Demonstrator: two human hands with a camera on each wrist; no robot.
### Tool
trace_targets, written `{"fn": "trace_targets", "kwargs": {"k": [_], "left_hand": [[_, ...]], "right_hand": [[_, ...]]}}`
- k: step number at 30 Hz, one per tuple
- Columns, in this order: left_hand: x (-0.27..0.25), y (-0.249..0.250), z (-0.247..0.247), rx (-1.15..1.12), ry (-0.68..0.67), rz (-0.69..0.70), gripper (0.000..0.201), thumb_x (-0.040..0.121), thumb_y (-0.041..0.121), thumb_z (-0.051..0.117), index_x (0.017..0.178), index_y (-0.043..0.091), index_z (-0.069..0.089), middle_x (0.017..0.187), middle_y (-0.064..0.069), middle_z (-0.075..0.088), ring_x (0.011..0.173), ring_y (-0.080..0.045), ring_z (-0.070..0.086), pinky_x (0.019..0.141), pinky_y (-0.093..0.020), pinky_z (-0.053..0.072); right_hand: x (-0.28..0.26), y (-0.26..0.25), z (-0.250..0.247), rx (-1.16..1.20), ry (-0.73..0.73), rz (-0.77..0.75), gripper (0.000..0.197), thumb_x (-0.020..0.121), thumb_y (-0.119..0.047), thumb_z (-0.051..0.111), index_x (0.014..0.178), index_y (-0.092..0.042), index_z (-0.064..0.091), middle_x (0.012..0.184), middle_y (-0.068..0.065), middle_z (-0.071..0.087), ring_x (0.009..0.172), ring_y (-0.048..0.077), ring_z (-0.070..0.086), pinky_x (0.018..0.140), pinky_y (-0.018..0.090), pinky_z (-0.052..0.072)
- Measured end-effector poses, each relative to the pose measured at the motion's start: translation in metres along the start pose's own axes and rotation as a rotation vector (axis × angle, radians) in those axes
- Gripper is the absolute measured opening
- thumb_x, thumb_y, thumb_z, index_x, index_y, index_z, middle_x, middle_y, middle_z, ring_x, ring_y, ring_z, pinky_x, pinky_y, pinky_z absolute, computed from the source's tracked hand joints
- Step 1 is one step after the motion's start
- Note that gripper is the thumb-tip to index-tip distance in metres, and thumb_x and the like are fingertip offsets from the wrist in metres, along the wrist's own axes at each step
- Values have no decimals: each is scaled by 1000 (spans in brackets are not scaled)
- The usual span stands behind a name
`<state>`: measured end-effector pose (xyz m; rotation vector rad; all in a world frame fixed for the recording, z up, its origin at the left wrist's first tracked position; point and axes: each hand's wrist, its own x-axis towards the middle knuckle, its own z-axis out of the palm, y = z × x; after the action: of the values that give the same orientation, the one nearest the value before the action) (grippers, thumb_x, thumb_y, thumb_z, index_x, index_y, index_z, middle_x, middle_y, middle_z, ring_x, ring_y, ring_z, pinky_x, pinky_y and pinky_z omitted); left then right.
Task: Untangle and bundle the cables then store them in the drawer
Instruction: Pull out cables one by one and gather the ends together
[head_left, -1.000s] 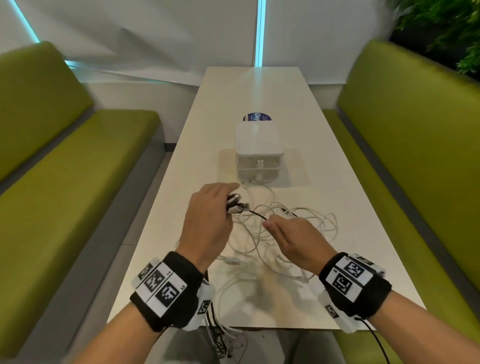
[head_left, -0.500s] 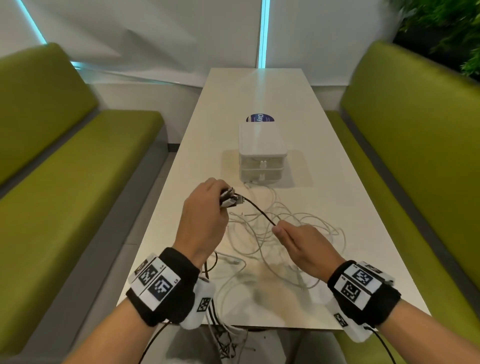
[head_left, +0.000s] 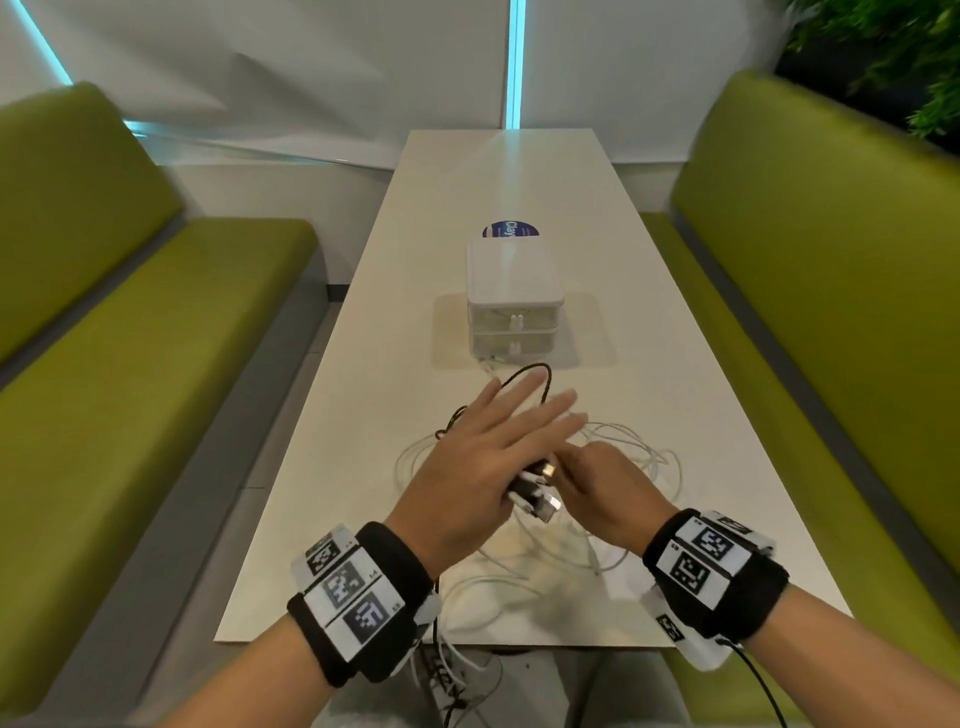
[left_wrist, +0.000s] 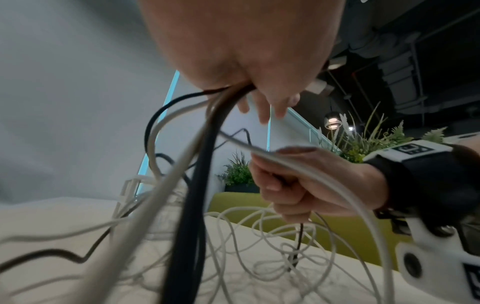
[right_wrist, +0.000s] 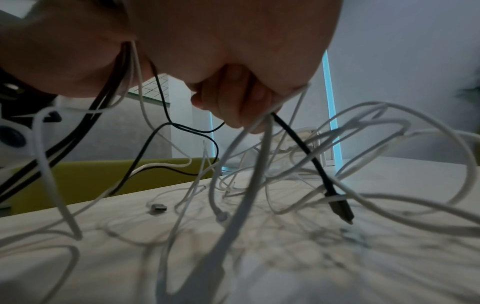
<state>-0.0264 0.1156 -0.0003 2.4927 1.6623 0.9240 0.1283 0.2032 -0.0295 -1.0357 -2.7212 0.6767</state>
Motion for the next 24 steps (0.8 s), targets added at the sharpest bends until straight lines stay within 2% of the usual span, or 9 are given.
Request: {"fn": "trace_targets", "kwargs": {"k": [2, 4, 7, 9, 11, 13, 16, 20, 24], "left_hand": [[0, -1, 9, 5, -37, -25, 69, 73, -7, 31, 135, 14, 52, 140, 1, 53, 146, -18, 22, 118, -44, 19], [-1, -6, 13, 20, -48, -97, 67, 69, 3, 24, 127, 14, 57, 125, 0, 62, 144, -18, 27, 118, -42, 18], [0, -15, 12, 84, -47, -135, 60, 70, 8, 26, 117, 13, 63, 106, -1, 66, 129, -22, 46, 114, -40, 25], [3, -14, 10, 115, -44, -140, 48, 72, 10, 29, 101, 11, 66, 88, -2, 64, 102, -25, 55, 98, -39, 40], [3, -15, 4, 142, -23, -157, 33, 75, 11, 30, 86, 11, 61, 77, -2, 59, 86, -22, 49, 80, -32, 43], [1, -21, -6, 125, 46, -234, 26, 79, 14, 32, 82, 12, 58, 77, -2, 58, 86, -17, 43, 75, -21, 34], [0, -29, -19, 147, 202, -337, 24, 77, 10, 33, 84, 12, 57, 80, -3, 58, 84, -16, 40, 73, -18, 26], [0, -25, -19, 129, 283, -434, 27, 71, -6, 44, 87, 11, 58, 83, -3, 59, 83, -14, 39, 70, -17, 24], [-1, -25, -20, 123, 283, -460, 34, 68, -14, 51, 91, 9, 59, 87, -5, 61, 84, -14, 40, 70, -17, 26]], "right_hand": [[0, -2, -1, -10, 27, -64, 61, 86, -52, 19, 98, -8, 59, 76, 14, 65, 64, 27, 56, 57, 29, 32], [1, -3, 0, -7, 43, -117, 74, 75, -55, 6, 100, -8, 57, 73, 14, 64, 58, 22, 47, 56, 30, 30], [2, -3, 0, -44, 53, -126, 64, 86, -53, 10, 109, -12, 54, 65, 5, 55, 55, 20, 42, 52, 32, 26], [3, -3, 1, -53, 64, -115, 55, 92, -51, 16, 109, -13, 53, 65, 0, 51, 56, 20, 42, 53, 32, 27], [2, -2, 4, -11, 73, -136, 59, 87, -58, 9, 96, -18, 50, 62, -2, 50, 57, 20, 43, 55, 34, 30], [1, 3, 5, 79, 97, -129, 47, 87, -62, 7, 79, -28, 39, 58, -6, 45, 56, 19, 44, 57, 36, 34], [2, 7, 6, 123, 94, -101, 39, 94, -63, 15, 70, -35, 28, 55, -7, 42, 52, 12, 42, 57, 34, 35], [8, 4, 2, 140, 98, -119, 34, 99, -51, 24, 70, -35, 29, 55, -7, 43, 53, 9, 42, 55, 30, 32], [5, 11, 1, 219, 97, -147, 27, 100, -38, 40, 76, -26, 44, 60, -7, 49, 57, 9, 46, 54, 21, 34]]}}
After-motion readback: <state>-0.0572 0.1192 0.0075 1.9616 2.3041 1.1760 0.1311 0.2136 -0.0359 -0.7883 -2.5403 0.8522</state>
